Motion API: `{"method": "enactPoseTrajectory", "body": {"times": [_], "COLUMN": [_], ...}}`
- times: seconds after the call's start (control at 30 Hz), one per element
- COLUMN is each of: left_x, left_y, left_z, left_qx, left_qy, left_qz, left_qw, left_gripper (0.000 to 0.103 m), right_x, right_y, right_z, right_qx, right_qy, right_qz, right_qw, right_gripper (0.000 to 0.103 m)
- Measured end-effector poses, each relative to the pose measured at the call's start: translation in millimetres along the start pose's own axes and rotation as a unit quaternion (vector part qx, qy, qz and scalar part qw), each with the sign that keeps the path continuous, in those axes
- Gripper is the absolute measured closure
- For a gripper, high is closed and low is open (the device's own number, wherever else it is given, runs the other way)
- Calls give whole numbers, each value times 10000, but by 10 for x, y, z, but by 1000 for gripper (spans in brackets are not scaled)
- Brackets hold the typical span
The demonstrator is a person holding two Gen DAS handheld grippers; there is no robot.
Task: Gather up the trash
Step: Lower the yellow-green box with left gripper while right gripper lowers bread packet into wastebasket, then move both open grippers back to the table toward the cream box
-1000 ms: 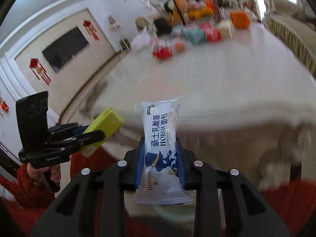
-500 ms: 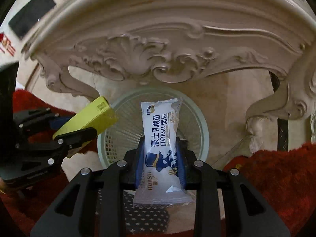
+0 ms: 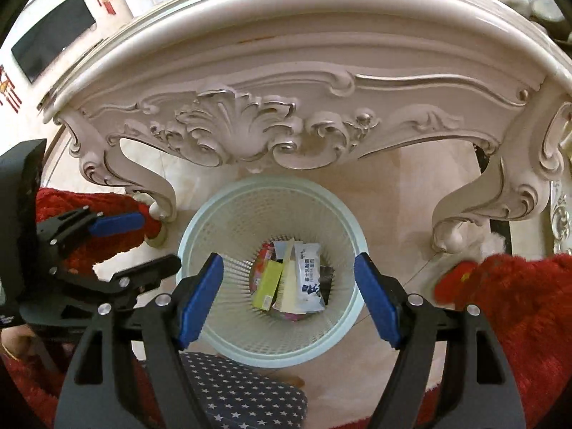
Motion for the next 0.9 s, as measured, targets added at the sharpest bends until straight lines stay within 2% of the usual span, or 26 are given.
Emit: {"method": "enactPoseTrajectory", "body": {"times": [0.2,0.37,0.5,0.6,0.73,0.8,0.83,0.9], "left_x": [38,14,20,143,586,910,1150,1533], "left_y": [-147,-253,-35,413,1155,1372,1458,1543], "left_z": [-51,-35,-39,-120,-402,-606,-744,-922], "left_qx": [17,162,205,-33,-405,-106,239,605], "left_qy": [108,-75,-308,-322,86,279,394,580], "left_qz": [-107,-284,-128,207,785,1066,1268,1662], "left_qw": [9999,9994,9992,9993,9961,9939,9909,9825], "left_gripper": [26,26,26,26,26,26,26,26], "right_x": [-16,-79,-95,18,411,727,896,1279], "right_y": [-99,-202,-38,341,946,1239,1351,1476], "right_z": [75,164,47,-118,-285,-358,-370,-330], "right_qx": [-66,4,315,654,760,867,867,726], "right_qy": [-55,-267,-255,-166,143,342,458,708], "right_qz": [-137,-327,-341,-15,655,1165,1396,1754], "right_qw": [9999,9991,9986,9977,9949,9888,9853,9792], "right_gripper": [31,31,31,31,31,31,31,31]}}
Point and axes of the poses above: each gripper's, at about its wrist camera, not at the fingertips, and y roughly against the way its jaws point, z to its right, x to its top, the point moved 9 cm from there along -y, roughly the way its jaws point, and after that the axes turned 14 degrees about x, right-handed, at the moved point
